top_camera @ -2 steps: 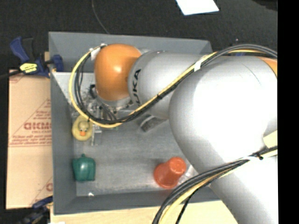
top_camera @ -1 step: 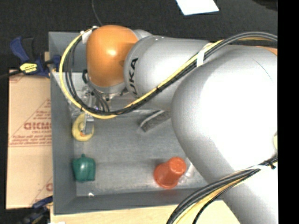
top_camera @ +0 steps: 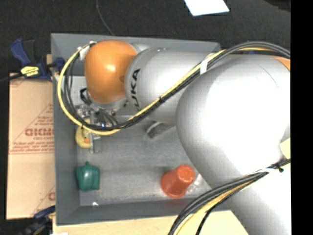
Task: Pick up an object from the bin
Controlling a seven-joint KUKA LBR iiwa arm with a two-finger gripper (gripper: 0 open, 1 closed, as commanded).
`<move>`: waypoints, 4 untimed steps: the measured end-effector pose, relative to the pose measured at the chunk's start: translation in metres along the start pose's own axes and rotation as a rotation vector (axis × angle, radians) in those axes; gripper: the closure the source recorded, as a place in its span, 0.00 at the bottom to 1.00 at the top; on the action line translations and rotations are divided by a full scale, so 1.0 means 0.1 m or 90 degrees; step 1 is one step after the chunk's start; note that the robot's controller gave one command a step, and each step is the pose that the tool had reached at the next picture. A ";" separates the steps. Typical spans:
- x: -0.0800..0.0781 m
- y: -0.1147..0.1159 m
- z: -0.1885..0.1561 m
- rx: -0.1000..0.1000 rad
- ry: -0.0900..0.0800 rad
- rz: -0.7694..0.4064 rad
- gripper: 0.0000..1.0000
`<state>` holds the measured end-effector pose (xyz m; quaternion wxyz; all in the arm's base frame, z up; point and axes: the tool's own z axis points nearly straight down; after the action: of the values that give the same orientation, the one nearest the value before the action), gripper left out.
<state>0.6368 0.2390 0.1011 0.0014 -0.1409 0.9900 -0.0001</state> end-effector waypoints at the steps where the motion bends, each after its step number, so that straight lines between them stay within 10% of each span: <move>1: -0.06 -0.04 0.30 0.002 -0.013 -0.046 0.00; 2: -0.10 -0.07 0.29 0.002 -0.011 -0.095 1.00; 4: -0.11 -0.08 0.24 0.001 -0.012 -0.109 1.00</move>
Offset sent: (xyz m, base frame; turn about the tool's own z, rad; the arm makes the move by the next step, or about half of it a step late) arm 0.0125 -0.0041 -0.0311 -0.1969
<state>0.6499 0.2350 0.0770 0.0110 -0.2253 0.9742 0.0002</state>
